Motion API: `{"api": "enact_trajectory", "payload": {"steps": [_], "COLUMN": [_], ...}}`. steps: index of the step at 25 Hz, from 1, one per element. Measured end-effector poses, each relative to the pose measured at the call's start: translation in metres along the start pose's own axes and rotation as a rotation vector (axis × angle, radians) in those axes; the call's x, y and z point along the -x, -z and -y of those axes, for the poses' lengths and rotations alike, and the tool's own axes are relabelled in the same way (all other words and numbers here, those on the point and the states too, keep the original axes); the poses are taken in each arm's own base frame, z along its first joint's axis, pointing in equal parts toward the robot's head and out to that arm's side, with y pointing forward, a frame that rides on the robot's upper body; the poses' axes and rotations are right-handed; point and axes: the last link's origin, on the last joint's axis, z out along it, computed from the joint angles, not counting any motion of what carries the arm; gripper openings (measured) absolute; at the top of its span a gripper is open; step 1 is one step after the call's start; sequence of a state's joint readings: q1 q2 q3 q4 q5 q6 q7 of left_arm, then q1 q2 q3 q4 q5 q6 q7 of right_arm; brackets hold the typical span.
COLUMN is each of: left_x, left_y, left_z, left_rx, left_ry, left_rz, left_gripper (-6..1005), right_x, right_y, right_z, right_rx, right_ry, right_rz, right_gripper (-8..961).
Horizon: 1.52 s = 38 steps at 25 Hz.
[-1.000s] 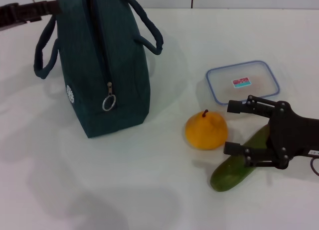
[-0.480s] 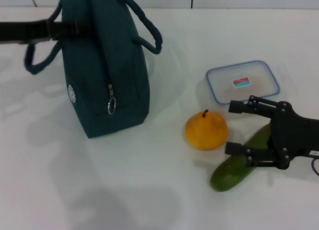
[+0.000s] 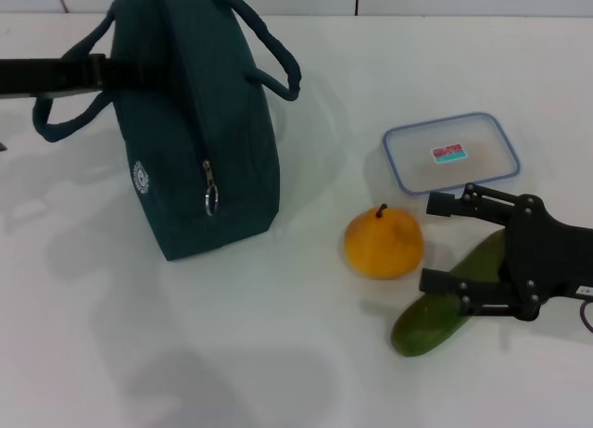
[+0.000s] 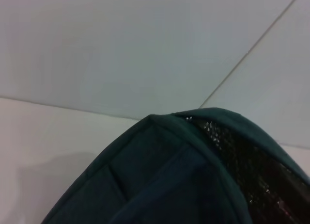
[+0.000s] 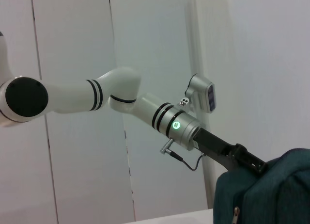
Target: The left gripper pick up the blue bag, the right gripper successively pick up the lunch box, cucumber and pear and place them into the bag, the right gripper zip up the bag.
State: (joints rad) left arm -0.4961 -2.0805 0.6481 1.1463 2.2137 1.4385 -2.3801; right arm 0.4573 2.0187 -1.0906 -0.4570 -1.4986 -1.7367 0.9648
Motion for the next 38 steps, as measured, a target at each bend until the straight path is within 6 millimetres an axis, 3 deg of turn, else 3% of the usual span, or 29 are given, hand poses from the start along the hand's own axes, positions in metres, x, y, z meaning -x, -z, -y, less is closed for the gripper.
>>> {"api": "enact_trajectory", "payload": {"steps": [4,15,20,25,31,32,38], "left_x": [0.001,0.010,0.014,0.015,0.015,0.014,0.009], "left_y": [0.008,0.032,0.034,0.039,0.041,0.041,0.043], "left_z": [-0.001,-0.004,-0.007,-0.013,-0.015,-0.016,-0.021], "left_rx": [0.041,0.036,0.052,0.066,0.065,0.065,0.090], "left_ry": [0.031,0.027,0.036,0.016,0.019,0.018,0.010], "left_rz": [-0.037,-0.034,-0.014,-0.003,-0.002,-0.006,-0.028], "left_gripper": [544,104,51,51,51,51,51], "right_x": [-0.001,-0.002,-0.001,-0.003,-0.003,-0.003,-0.012], "right_y": [0.003,0.006,0.010,0.028,0.049,0.058,0.073], "right_z": [-0.002,-0.002,0.001,0.016,0.019,0.024,0.046], "right_rx": [-0.015,-0.044,-0.090,-0.257,-0.348,-0.411,-0.585], "right_ry": [-0.010,-0.032,-0.061,-0.128,-0.138,-0.171,-0.383], "right_rz": [0.014,0.039,0.072,0.099,0.116,0.132,0.148], "right_gripper": [828,827,827,827,826,826,826]}}
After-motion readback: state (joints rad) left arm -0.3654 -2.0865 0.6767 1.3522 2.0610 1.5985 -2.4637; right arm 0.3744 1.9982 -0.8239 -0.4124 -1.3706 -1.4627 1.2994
